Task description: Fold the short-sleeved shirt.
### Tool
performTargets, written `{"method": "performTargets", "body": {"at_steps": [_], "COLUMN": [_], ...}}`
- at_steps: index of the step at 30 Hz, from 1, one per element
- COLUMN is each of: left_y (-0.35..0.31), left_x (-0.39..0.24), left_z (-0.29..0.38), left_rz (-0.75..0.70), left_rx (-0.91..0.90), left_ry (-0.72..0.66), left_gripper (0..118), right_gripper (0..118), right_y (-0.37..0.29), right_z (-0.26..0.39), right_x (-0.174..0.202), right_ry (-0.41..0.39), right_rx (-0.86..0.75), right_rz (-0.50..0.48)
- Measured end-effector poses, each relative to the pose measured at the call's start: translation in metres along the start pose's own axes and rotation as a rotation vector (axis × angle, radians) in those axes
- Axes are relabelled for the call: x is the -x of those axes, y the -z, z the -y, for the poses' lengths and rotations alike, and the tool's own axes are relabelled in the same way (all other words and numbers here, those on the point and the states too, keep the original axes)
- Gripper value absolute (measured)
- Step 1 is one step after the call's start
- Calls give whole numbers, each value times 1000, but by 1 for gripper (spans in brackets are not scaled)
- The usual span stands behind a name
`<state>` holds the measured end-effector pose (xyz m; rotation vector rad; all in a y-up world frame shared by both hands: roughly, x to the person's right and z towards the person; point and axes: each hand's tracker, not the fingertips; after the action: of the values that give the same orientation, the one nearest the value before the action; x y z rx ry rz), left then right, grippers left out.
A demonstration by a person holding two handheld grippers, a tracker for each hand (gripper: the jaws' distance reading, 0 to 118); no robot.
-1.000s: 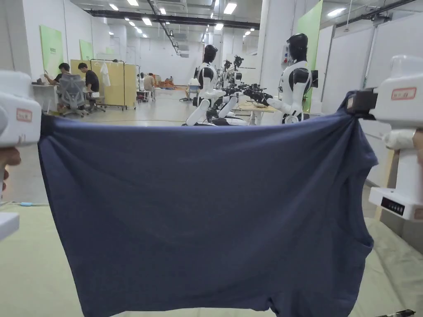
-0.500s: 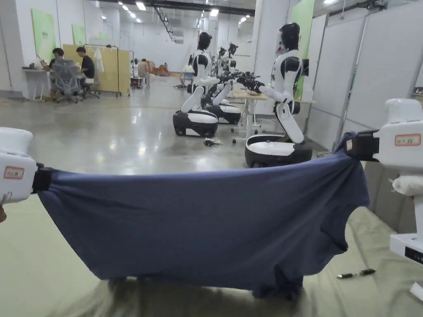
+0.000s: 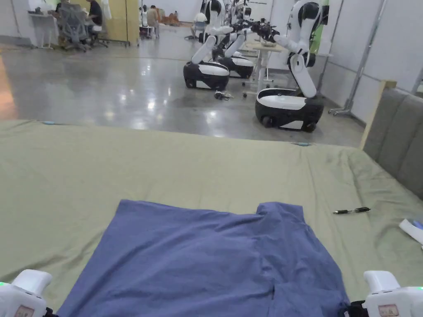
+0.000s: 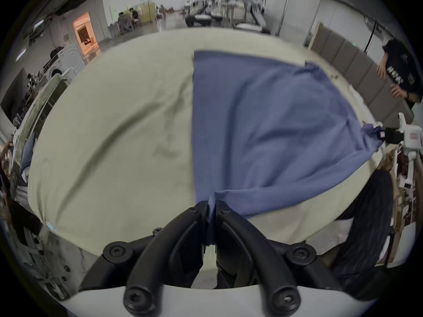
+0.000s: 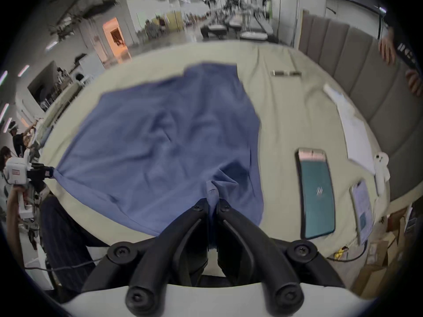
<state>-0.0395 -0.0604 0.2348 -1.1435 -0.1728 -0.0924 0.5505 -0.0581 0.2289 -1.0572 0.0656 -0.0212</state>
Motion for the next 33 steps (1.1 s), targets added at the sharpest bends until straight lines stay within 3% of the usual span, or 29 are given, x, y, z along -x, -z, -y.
{"method": "performTargets", "body": {"at_steps": [3,4,6,7,11,12,13,14,15,16,18,22,23,24,25,26,31,33], "left_y": [-10,-16,-32,-41,-74,-78,-80,-81,-82,-81,-71,-44,-39,-34,-32,-26,12,21], "left_x": [0,-4,-9,-15,-21,-23,-17,-17,-18,-19,-12,-2,-3,-4,1,4,15,16], "left_z": [-6,-7,-9,-7,15,21,28,35,40,46,53,55,52,49,48,45,18,12], "left_rz": [17,2,-18,-68,-79,-66,-62,-60,-53,-63,-129,-126,-128,-130,-131,-119,-46,-22], "left_rx": [-67,-99,-179,-220,-356,-361,-357,-346,-325,-313,-271,-217,-214,-216,-221,-233,-175,-131], "left_ry": [-28,-21,40,49,4,-2,-7,-18,-29,-42,-65,10,29,28,29,34,39,71], "left_gripper": [9,28,70,81,81,80,77,66,34,4,4,4,10,35,73,88,88,77], "right_gripper": [8,28,88,108,110,108,92,53,9,0,0,0,0,0,0,0,0,1], "right_y": [1,-5,-20,-27,-60,-64,-69,-76,-80,-82,-81,-75,-73,-71,-68,-69,-57,-52], "right_z": [2,0,1,2,16,20,25,36,41,46,54,61,62,63,64,59,53,54], "right_x": [-9,-12,-15,-14,3,7,12,20,25,31,44,54,56,58,59,63,57,52], "right_ry": [51,71,95,90,32,28,26,40,28,11,0,-16,-25,-34,-40,-42,-37,-37], "right_rx": [-54,-83,-131,-146,-254,-264,-276,-287,-301,-322,-334,-303,-300,-293,-284,-279,-241,-221], "right_rz": [-30,-46,-67,-89,-83,-76,-63,-47,-39,1,73,18,21,23,25,26,32,38]}}
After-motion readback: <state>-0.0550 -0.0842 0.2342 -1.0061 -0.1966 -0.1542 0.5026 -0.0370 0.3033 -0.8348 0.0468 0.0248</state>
